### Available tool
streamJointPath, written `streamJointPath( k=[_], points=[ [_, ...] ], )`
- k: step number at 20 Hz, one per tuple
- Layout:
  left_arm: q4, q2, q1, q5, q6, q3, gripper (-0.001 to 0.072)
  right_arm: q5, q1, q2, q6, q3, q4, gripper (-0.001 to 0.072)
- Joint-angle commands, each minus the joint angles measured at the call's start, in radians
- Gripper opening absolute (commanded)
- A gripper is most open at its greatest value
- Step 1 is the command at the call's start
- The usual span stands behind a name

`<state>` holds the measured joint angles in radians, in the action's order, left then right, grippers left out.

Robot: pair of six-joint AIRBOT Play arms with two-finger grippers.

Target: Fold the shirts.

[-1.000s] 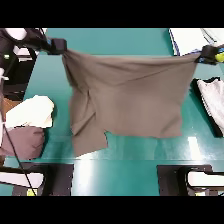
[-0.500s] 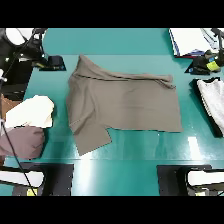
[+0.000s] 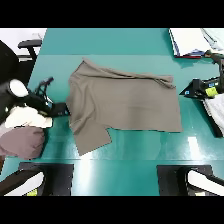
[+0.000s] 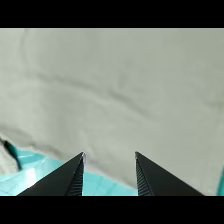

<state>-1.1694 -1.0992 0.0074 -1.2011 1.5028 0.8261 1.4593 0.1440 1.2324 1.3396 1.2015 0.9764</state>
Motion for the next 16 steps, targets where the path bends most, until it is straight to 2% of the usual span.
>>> streamJointPath(
  k=[1, 5, 9, 10, 11, 12, 13, 16],
  points=[
    [0.107, 0.074, 0.002, 0.110, 0.027, -0.204, 0.0616, -0.019, -0.003, -0.067, -0.008, -0.074, -0.017, 0.0368],
    [0.283, 0.066, 0.000, 0.245, 0.007, -0.287, 0.0616, -0.036, -0.011, -0.102, -0.008, -0.074, -0.016, 0.0368],
    [0.328, 0.067, -0.002, 0.288, 0.007, -0.297, 0.0613, -0.035, -0.011, -0.109, -0.010, -0.074, -0.016, 0.0368],
    [0.328, 0.067, -0.002, 0.290, 0.008, -0.297, 0.0539, -0.031, -0.010, -0.109, -0.016, -0.075, -0.014, 0.0368],
    [0.328, 0.068, -0.002, 0.296, 0.007, -0.297, 0.0277, -0.019, -0.002, -0.109, -0.018, -0.075, -0.008, 0.0368],
    [0.328, 0.070, -0.002, 0.299, 0.007, -0.294, 0.0069, -0.004, 0.012, -0.109, -0.025, -0.076, -0.002, 0.0368],
    [0.325, 0.070, -0.001, 0.299, 0.007, -0.283, 0.0039, 0.013, 0.035, -0.109, -0.025, -0.080, 0.007, 0.0368],
    [0.278, 0.071, -0.002, 0.277, 0.006, -0.212, 0.0030, 0.037, 0.139, -0.117, -0.024, -0.181, 0.072, 0.0368]
  ],
)
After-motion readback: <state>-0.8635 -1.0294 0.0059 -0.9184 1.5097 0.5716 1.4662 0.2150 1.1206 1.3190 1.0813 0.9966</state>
